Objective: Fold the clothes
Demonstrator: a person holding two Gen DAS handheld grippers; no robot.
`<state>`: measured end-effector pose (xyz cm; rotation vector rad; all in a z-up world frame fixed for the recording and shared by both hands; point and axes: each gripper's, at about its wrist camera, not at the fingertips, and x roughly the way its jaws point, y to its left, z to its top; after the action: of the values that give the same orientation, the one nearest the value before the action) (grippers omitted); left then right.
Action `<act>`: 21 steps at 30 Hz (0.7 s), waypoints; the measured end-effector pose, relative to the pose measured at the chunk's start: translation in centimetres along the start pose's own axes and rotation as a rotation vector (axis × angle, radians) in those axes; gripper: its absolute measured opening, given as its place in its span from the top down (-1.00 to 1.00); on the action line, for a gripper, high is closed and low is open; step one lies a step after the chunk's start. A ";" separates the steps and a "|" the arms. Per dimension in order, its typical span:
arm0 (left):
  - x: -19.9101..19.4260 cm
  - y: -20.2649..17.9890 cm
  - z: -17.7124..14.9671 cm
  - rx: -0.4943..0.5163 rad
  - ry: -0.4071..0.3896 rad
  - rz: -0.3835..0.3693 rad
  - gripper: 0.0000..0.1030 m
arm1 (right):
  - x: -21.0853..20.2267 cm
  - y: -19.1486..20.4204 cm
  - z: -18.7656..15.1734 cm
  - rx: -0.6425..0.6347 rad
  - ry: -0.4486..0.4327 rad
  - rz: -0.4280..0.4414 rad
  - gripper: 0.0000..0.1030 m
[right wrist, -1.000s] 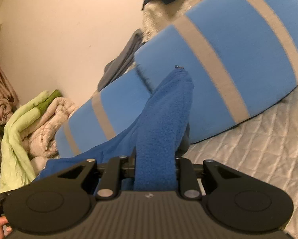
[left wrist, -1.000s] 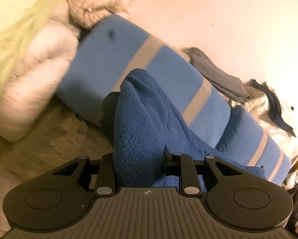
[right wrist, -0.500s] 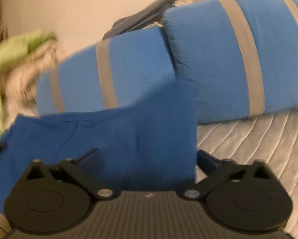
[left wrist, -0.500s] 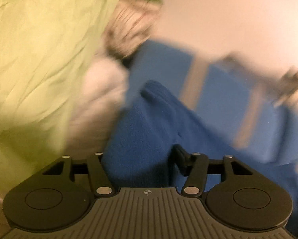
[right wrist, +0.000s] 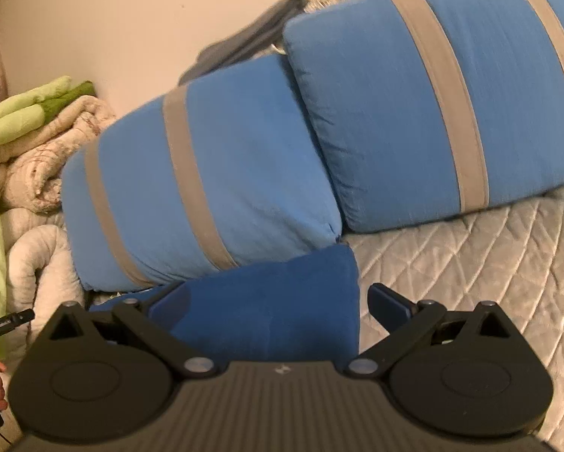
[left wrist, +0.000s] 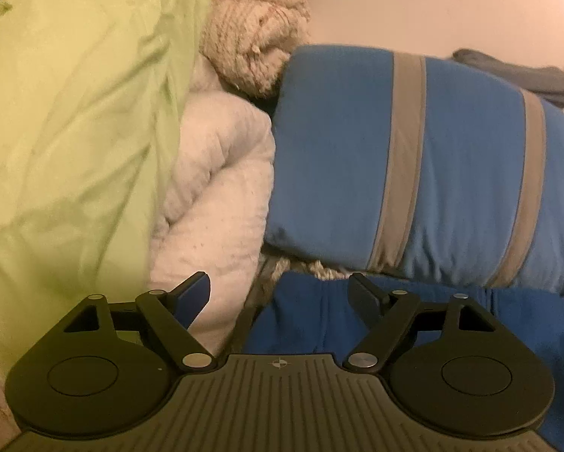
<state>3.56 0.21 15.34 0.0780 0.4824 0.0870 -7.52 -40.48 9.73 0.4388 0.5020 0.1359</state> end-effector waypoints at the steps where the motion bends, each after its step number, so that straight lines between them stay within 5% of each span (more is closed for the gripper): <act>1: 0.2 0.0 -0.2 0.008 0.007 -0.007 -0.63 | -0.2 0.2 -0.1 -0.025 -0.007 -0.003 -1.00; 6: 1.0 -0.6 -1.1 0.016 0.028 -0.090 -0.69 | -1.2 0.8 -0.7 -0.147 -0.030 0.017 -1.00; 12: 3.6 -1.5 -1.5 -0.020 0.124 -0.087 -0.85 | -2.1 0.6 -1.3 -0.251 -0.046 0.010 -1.00; 21: 6.5 -1.7 -2.3 -0.032 0.110 -0.124 -0.85 | -2.9 -0.1 -1.4 -0.298 -0.073 0.039 -1.00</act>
<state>8.31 -0.65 10.16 0.0116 0.5945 -0.0228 -10.71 -40.71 9.83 0.1619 0.3934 0.2281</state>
